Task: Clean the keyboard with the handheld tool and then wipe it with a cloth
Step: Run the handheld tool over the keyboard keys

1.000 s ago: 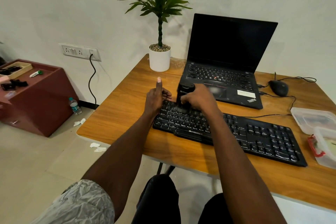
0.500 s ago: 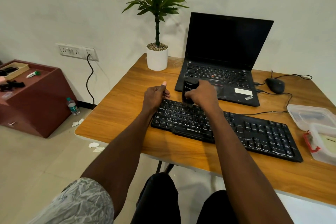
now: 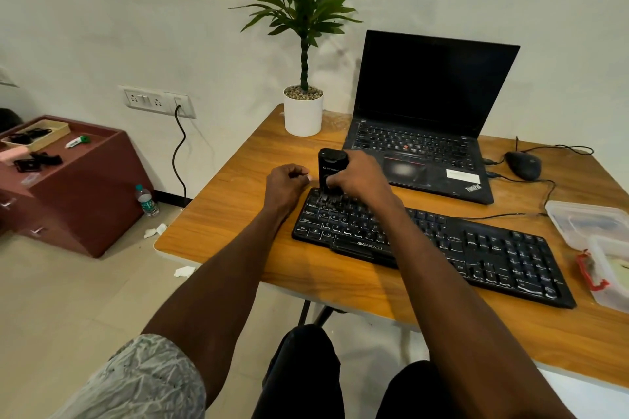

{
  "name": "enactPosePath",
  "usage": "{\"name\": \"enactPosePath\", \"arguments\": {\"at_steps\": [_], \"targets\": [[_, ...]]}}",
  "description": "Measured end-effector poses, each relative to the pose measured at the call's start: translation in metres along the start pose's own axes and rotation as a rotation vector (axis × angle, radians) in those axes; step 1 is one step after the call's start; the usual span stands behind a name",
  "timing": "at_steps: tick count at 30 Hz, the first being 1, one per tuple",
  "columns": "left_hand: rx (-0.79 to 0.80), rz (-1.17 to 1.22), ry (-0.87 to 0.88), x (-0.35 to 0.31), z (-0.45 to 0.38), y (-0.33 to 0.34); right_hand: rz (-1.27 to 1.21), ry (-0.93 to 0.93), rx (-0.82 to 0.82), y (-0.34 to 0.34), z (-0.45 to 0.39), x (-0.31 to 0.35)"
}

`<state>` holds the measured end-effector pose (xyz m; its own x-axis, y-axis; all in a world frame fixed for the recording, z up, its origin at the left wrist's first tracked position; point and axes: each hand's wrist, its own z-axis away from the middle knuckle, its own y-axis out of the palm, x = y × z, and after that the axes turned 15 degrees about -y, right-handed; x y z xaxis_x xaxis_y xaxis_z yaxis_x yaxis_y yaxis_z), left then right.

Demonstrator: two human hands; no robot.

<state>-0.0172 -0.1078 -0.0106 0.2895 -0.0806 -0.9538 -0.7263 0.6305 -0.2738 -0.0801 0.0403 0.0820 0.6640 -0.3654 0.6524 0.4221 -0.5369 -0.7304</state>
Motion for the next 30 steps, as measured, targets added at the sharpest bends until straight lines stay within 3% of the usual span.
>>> {"name": "enactPosePath", "arguments": {"at_steps": [2, 6, 11, 15, 19, 23, 27, 30], "targets": [[-0.02, -0.136, 0.046, 0.0, 0.002, -0.007, -0.026, 0.002, 0.04, -0.003, -0.002, -0.003], [0.08, -0.19, 0.031, 0.001, 0.004, -0.01, -0.079, 0.036, 0.061, -0.002, -0.003, -0.005], [0.077, -0.256, 0.085, 0.002, 0.0, -0.009, -0.064, 0.007, 0.135, 0.001, -0.004, -0.005], [0.067, -0.284, 0.09, 0.005, -0.001, -0.009, 0.047, 0.015, -0.043, 0.001, -0.003, -0.005], [0.072, -0.324, 0.106, 0.007, -0.004, -0.009, -0.143, -0.021, 0.09, 0.007, 0.003, -0.001], [0.068, -0.34, 0.129, 0.005, 0.0, -0.01, 0.004, -0.023, -0.064, 0.012, 0.002, 0.0], [0.057, -0.378, 0.16, 0.004, -0.002, -0.01, -0.084, -0.054, 0.022, 0.015, 0.003, 0.003], [0.077, -0.346, 0.155, 0.005, -0.001, -0.01, -0.003, -0.038, -0.06, 0.016, 0.002, -0.001]]}}
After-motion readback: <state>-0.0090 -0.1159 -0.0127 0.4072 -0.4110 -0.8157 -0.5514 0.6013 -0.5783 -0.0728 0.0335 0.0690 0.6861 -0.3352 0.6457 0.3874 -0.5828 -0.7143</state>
